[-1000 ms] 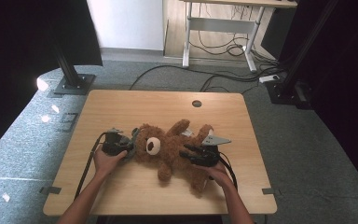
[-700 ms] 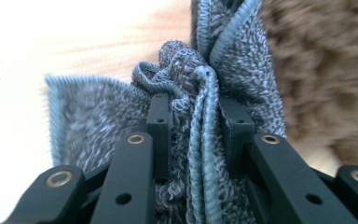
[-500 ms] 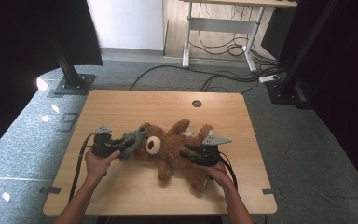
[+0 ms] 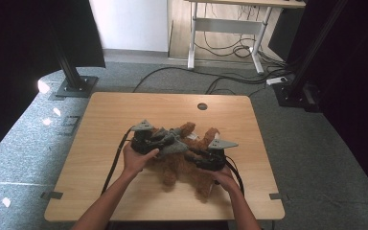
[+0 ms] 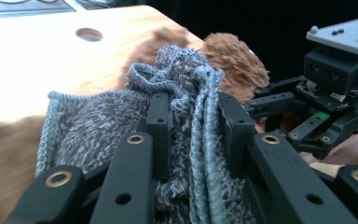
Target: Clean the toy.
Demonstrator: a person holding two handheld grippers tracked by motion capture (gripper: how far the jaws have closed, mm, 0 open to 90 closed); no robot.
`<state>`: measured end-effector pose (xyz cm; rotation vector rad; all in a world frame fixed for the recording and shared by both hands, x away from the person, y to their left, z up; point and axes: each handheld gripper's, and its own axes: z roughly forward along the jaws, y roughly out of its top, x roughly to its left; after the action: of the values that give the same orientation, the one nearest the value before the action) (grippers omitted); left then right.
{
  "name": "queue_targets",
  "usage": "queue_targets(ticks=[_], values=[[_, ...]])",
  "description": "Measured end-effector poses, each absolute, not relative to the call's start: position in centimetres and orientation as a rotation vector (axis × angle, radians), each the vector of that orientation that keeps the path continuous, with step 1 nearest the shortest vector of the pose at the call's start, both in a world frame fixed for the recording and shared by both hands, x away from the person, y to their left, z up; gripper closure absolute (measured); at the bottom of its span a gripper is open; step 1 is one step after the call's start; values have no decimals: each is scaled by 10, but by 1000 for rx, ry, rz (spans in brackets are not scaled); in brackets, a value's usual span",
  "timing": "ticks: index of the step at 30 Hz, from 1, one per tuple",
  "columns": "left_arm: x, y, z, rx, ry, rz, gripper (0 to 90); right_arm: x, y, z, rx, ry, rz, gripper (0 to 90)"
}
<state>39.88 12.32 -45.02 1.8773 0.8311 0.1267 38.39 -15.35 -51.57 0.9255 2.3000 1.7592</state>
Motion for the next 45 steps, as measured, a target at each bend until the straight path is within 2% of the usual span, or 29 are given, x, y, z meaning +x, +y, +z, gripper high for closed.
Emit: queue_targets(ticks=[7, 10, 14, 19, 25, 28, 29, 35, 38, 45], values=[[406, 113, -471, 1950, 868, 172, 693, 379, -155, -510, 914, 2272, 1741, 533], [403, 113, -474, 1964, 863, 210, 697, 374, -157, -505, 919, 2243, 1748, 485], [403, 117, -477, 1944, 876, 199, 701, 366, -170, -496, 937, 2197, 1658, 406], [401, 120, -478, 1928, 877, 189, 702, 360, -199, -494, 1066, 2055, 1597, 379], [397, 124, -480, 1915, 880, 171, 703, 374, -214, -494, 1224, 1986, 1545, 244], [396, 125, -480, 1913, 880, 167, 703, 390, -210, -499, 1283, 2055, 1539, 224], [395, 126, -480, 1913, 881, 167, 703, 393, -208, -501, 1295, 2077, 1537, 233], [390, 133, -476, 1889, 890, 152, 700, 401, -198, -507, 1254, 2133, 1551, 499], [385, 138, -468, 1857, 872, 149, 698, 403, -188, -506, 1214, 2146, 1511, 572], [386, 110, -453, 1868, 802, 103, 697, 411, -175, -511, 1203, 2119, 1547, 628]])
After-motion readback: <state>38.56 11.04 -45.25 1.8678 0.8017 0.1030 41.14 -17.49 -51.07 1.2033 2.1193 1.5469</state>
